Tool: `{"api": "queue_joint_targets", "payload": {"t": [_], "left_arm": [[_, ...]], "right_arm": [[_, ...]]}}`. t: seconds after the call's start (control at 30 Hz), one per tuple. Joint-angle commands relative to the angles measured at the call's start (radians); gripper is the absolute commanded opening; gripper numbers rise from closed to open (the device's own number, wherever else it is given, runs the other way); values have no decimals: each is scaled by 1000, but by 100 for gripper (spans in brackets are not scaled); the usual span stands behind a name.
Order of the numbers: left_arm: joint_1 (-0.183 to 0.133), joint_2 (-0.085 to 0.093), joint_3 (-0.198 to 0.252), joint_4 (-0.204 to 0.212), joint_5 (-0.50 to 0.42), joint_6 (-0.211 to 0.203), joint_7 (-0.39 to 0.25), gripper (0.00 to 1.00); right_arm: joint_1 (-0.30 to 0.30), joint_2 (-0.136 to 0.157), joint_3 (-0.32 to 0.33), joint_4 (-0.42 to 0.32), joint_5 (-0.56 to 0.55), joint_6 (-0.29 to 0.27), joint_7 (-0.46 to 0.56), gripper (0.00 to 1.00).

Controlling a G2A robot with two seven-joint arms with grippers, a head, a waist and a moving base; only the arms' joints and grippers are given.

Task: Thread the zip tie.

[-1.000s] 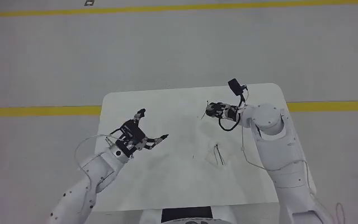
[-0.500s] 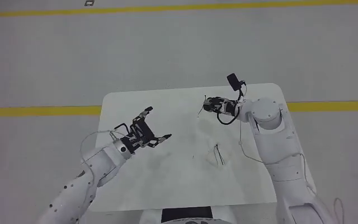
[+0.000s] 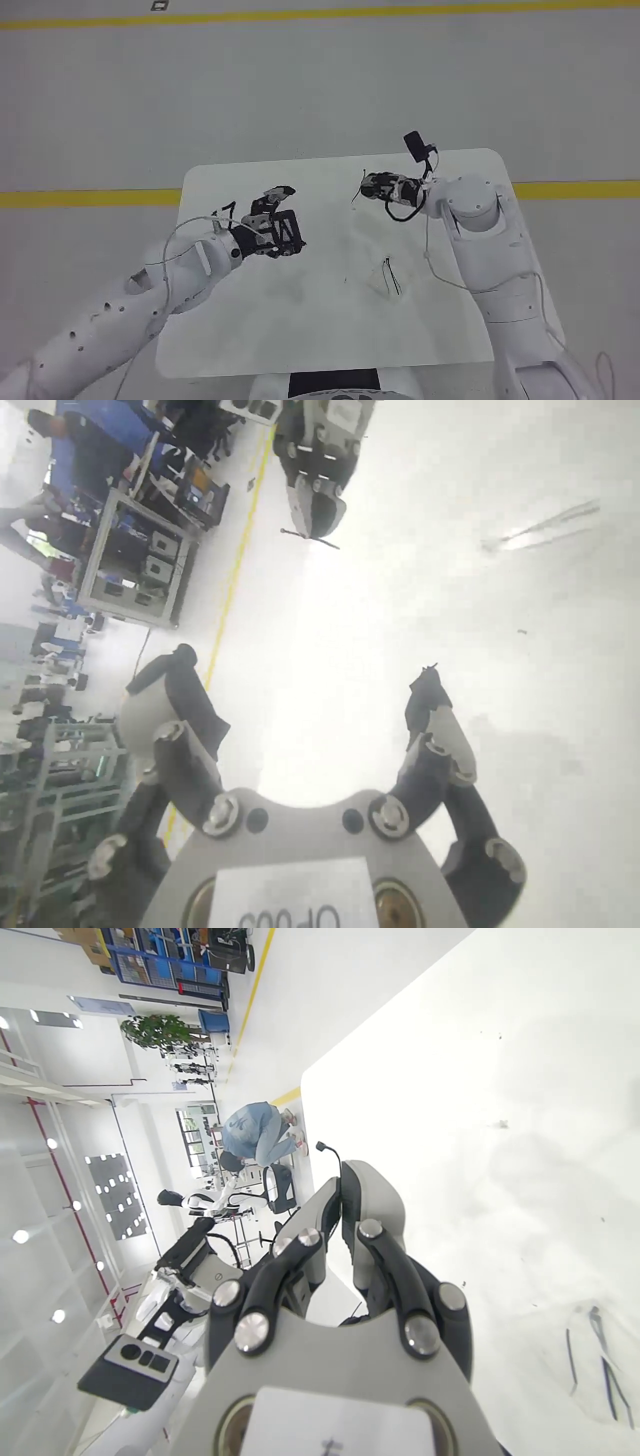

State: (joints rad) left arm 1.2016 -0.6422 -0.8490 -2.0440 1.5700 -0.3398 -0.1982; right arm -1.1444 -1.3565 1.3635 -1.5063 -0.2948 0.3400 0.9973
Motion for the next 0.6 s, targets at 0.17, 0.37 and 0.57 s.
{"api": "queue_joint_targets", "payload": {"t": [0.17, 0.37, 0.57], "left_arm": [[-212, 80, 287, 41, 0, 120, 39, 100], [-373, 101, 508, 83, 0, 256, 91, 100], [-373, 101, 508, 83, 0, 256, 91, 100]], "right_arm": [[15, -9, 2, 23, 10, 0, 1, 0], [21, -21, -9, 37, 27, 0, -4, 0], [21, -21, -9, 37, 27, 0, -4, 0]]}}
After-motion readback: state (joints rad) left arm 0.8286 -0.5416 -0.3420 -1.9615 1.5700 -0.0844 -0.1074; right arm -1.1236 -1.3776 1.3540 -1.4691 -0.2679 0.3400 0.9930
